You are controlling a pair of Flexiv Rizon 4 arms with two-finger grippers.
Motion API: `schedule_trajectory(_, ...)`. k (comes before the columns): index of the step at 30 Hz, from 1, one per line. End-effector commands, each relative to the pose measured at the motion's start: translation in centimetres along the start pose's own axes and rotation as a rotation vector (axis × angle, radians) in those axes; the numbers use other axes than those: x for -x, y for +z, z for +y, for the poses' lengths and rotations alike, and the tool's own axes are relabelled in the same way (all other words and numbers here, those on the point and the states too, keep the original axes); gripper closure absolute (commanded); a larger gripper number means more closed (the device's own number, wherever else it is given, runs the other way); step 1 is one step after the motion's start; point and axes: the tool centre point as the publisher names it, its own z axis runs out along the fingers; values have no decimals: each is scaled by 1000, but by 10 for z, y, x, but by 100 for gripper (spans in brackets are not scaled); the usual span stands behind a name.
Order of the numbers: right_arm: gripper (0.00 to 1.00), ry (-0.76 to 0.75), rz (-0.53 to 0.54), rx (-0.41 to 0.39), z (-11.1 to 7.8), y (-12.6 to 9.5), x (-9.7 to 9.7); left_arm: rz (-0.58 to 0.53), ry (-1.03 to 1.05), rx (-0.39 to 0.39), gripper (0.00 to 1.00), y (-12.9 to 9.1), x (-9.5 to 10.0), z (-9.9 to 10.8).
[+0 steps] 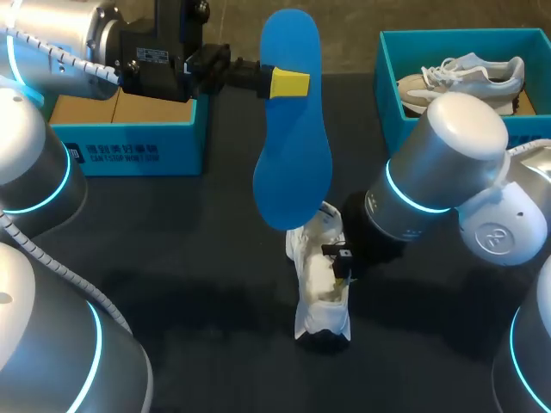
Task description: Take the shoe out of the shoebox, open the shoe tongue, remove and reinsert the insole, then place the shoe into the shoebox
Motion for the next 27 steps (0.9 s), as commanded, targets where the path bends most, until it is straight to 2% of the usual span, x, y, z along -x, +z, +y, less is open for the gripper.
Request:
schedule_trajectory(1,40,4,16,0,1,6,2,1,1,-3,100,0,0,1)
schedule_trajectory(2,16,5,17,0,1,5,2,1,1,-3,100,0,0,1)
schedule_trajectory(3,0,5,18,0,2,4,2,1,1,-3,100,0,0,1)
schedule_trajectory(9,0,30,16,9,1,-6,1,1,1,-3,100,0,0,1)
schedule_trajectory(15,0,56,90,17,0,-35,5,1,1,-3,100,0,0,1)
schedule_trajectory(23,0,78,264,36,3,-75,23,1,1,-3,100,0,0,1)
schedule_trajectory(27,0,47,481,16,9,-91,34,1,1,-3,100,0,0,1)
